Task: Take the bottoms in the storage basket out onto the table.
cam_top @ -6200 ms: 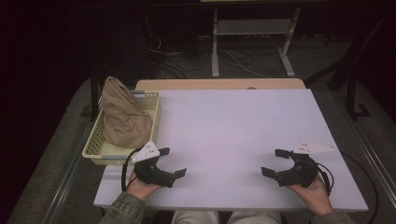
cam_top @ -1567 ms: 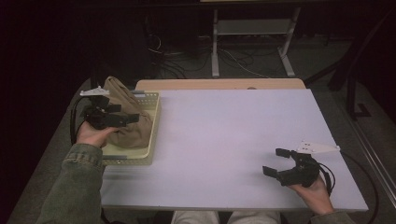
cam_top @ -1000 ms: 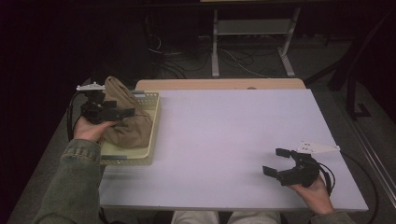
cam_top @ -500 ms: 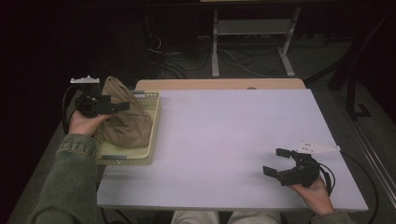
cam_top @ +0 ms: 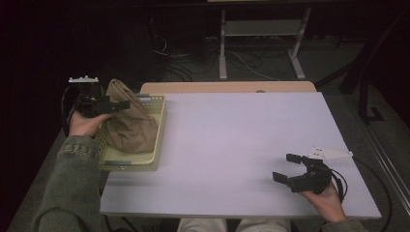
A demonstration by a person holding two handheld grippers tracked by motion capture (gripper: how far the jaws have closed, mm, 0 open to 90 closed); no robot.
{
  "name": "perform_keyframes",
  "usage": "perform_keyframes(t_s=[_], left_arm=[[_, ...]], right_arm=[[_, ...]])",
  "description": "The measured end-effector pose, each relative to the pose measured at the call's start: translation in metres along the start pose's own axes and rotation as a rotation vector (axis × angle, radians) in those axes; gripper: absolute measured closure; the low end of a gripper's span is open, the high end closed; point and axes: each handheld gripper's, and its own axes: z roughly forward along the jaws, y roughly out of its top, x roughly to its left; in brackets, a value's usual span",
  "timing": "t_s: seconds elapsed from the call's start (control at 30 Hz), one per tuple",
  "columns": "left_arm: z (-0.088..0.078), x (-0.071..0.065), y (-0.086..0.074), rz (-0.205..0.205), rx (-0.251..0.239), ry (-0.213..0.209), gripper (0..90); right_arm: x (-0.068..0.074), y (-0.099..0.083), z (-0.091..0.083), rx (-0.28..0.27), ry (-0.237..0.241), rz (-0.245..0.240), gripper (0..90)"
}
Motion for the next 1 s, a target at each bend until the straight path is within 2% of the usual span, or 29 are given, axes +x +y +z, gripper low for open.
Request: perform_keyframes(t_s=[0.17, 0.33, 0.5, 0.7, 0.9, 1.0], left_arm=[[0.004, 0.005, -0.001, -0.011, 0.002, 0.018, 0.0], [0.007, 0.012, 0.000, -0.005, 0.007, 0.029, 0.0], [0.010, 0.020, -0.002, -0.034, -0.003, 0.047, 0.0], [0.011, 0.031, -0.003, -0.050, 0.007, 0.078, 0.0], [0.017, 0.039, -0.005, -0.080, 0.000, 0.091, 0.0], [0.020, 0.041, -0.005, -0.081, 0.004, 0.094, 0.0]], right_arm=[[0.000, 0.000, 0.000, 0.002, 0.000, 0.005, 0.6], [-0.001, 0.000, 0.001, 0.004, -0.002, 0.004, 0.6], [-0.001, -0.001, 0.000, 0.000, -0.003, 0.009, 0.6], [-0.002, -0.001, 0.001, -0.002, 0.002, 0.015, 0.6], [-0.004, -0.001, 0.002, -0.001, 0.006, 0.025, 0.6], [-0.004, -0.001, 0.002, 0.002, 0.007, 0.026, 0.6]])
